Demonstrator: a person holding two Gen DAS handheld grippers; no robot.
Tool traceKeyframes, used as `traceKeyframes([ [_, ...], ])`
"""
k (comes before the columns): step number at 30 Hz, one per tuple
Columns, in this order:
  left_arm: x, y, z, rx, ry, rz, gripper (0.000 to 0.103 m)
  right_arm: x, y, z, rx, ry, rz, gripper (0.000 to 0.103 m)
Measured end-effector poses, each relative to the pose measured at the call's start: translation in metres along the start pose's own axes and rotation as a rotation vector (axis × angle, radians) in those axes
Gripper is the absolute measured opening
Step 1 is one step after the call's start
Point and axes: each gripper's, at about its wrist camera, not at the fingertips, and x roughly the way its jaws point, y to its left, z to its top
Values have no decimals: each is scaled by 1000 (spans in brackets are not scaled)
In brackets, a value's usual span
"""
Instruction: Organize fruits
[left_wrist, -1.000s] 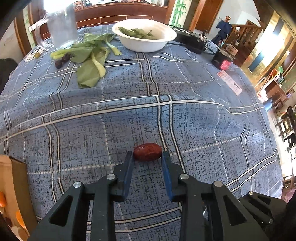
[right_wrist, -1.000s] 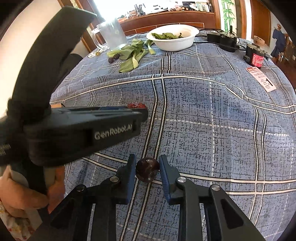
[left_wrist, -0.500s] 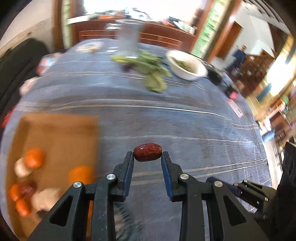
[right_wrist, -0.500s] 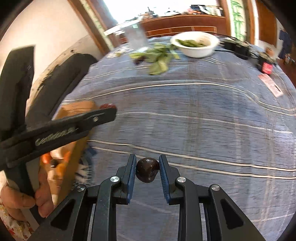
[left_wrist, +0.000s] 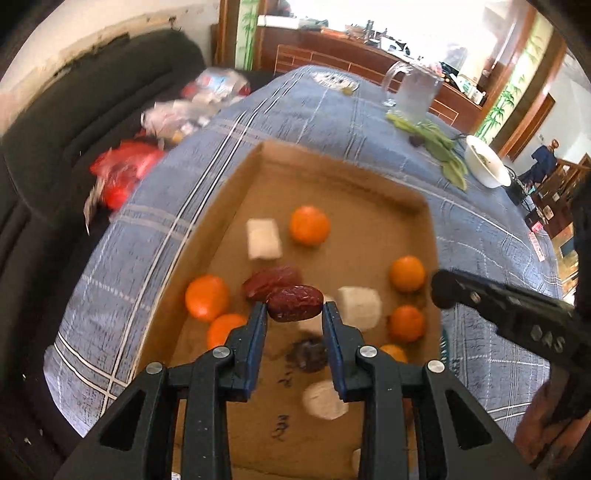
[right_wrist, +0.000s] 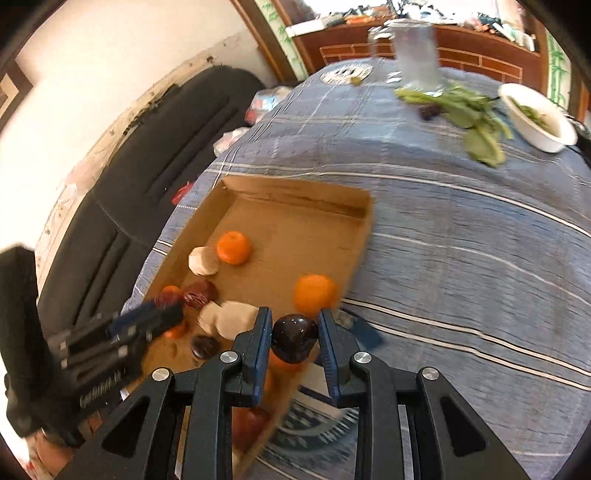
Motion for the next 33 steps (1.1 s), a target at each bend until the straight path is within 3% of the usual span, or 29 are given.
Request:
traceKeyframes([
  [7,11,10,-3,15,24,-60,30,40,22,14,-3,43,-43,29],
  [12,15,10,1,48,28,-86,38,49,29,22,0,37,-52,29],
  [16,15,6,3,72,14,-74,53,49,32,27,10,19,-58,43],
  [19,12,3,5,84,-2,-66,56,37,30,30,11,-13,-68,57],
  [21,7,1,7,83,-14,-58,57,25,28,31,7,-42,-88,60],
  [25,-8,-8,10,96,-72,-12,59,3,18,27,13,-81,-112,64],
  [29,-35,-20,11,89,-180,50,74,-17,4,19,26,-105,-113,66],
  [33,-58,-28,7,53,-264,108,79,-30,-6,9,30,-111,-94,66],
])
